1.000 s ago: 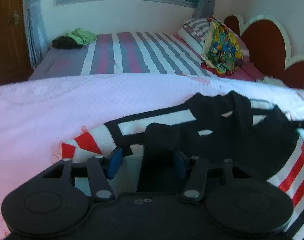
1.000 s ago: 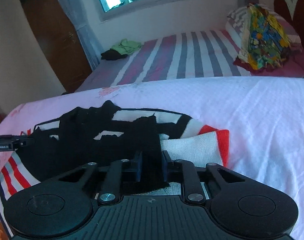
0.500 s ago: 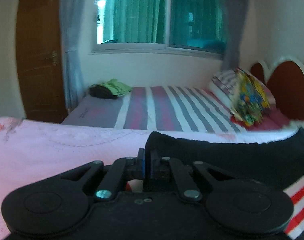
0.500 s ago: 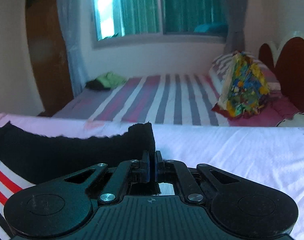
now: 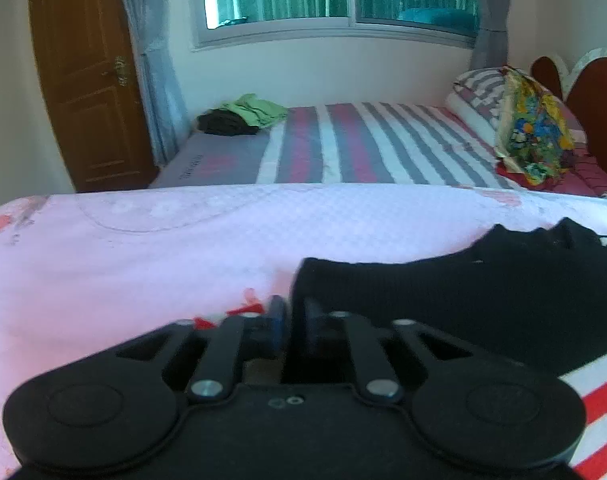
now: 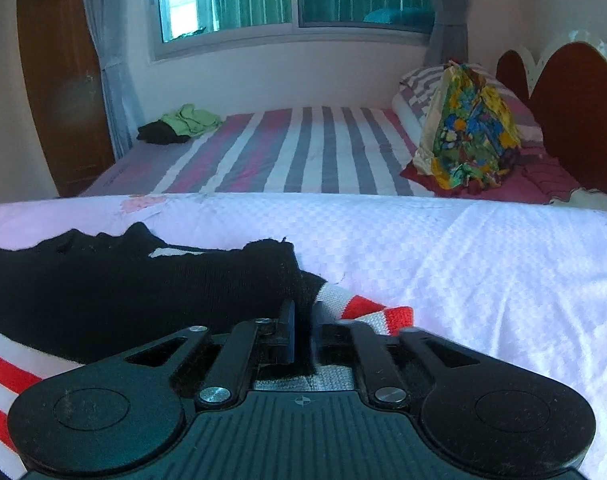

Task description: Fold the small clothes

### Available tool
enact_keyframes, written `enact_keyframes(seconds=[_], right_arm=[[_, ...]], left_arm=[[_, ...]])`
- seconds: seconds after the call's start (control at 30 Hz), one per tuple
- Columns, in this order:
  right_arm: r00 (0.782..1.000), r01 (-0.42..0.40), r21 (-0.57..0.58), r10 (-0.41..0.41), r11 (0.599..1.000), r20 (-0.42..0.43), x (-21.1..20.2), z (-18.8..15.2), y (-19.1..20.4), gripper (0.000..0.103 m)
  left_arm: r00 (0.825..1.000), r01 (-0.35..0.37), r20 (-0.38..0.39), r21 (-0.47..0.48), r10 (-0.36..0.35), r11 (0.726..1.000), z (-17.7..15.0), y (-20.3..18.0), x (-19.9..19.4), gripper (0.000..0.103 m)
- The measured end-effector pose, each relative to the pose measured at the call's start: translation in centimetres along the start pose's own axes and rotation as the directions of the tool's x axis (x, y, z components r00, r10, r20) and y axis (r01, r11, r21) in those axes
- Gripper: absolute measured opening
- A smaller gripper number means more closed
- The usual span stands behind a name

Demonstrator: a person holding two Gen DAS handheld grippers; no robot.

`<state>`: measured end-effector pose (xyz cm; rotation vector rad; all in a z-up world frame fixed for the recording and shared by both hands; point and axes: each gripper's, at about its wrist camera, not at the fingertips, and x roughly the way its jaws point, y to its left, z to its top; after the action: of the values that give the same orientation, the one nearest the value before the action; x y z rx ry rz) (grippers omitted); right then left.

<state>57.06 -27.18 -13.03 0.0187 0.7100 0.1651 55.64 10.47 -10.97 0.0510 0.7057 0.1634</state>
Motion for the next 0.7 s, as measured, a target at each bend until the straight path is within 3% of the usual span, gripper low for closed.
enact_keyframes(seconds=[0.03,0.07,0.1,0.2,0.27,0.4,0.5,0.63,0.7], right_arm=[[1.000,0.013,0.001,-0.013,1.000,0.018,-0.5,0.1,-0.2,0.036],[0.998,0.041,-0.007,-0.041,0.999,0.048,-1.3,0.1,-0.1,0.044],[0.992,0.083,-0.022,-0.081,0.996,0.094,-2.3,0.2,0.1,0.044],[0.992,0.022,-0.070,-0.013,0.997,0.126,-4.1,0.3,1.2,0.044],[0.992,-0.041,-0.131,0.056,0.991,0.117,-4.3,0.3,3.2,0.044],[0.978,-0.196,-0.149,0.204,0.969,0.039,-2.8,0.8,7.9,0.044],[0.964,-0.267,-0.166,0.267,0.949,-0.022,-1.6,0.7,10.7,0.044],[0.970,-0.241,-0.214,0.231,0.947,-0.073,-0.6,-0.3,10.8,0.044],[0.991,-0.133,-0.196,0.126,0.971,-0.049,-0.9,-0.7,8.7,0.044]], left_arm=[[1.000,-0.019,0.004,-0.013,0.019,1.000,0.1,0.1,-0.1,0.058],[1.000,0.004,0.019,-0.042,-0.003,0.999,0.3,0.5,-0.5,0.067],[0.998,0.041,0.047,-0.079,-0.037,0.996,0.4,1.4,-1.3,0.071],[0.992,0.029,0.129,-0.089,-0.017,0.996,0.8,1.6,-4.1,0.068],[0.984,0.090,0.159,-0.046,-0.081,0.995,1.1,0.0,-5.4,0.065],[0.972,0.191,0.116,0.106,-0.203,0.976,1.4,-6.4,-5.5,0.068],[0.961,0.254,0.074,0.134,-0.265,0.958,0.6,-9.7,-4.8,0.069],[0.971,0.238,-0.009,0.123,-0.239,0.963,-1.1,-9.5,-3.0,0.070],[0.982,0.189,0.003,0.127,-0.191,0.974,-1.7,-7.2,-2.8,0.071]])
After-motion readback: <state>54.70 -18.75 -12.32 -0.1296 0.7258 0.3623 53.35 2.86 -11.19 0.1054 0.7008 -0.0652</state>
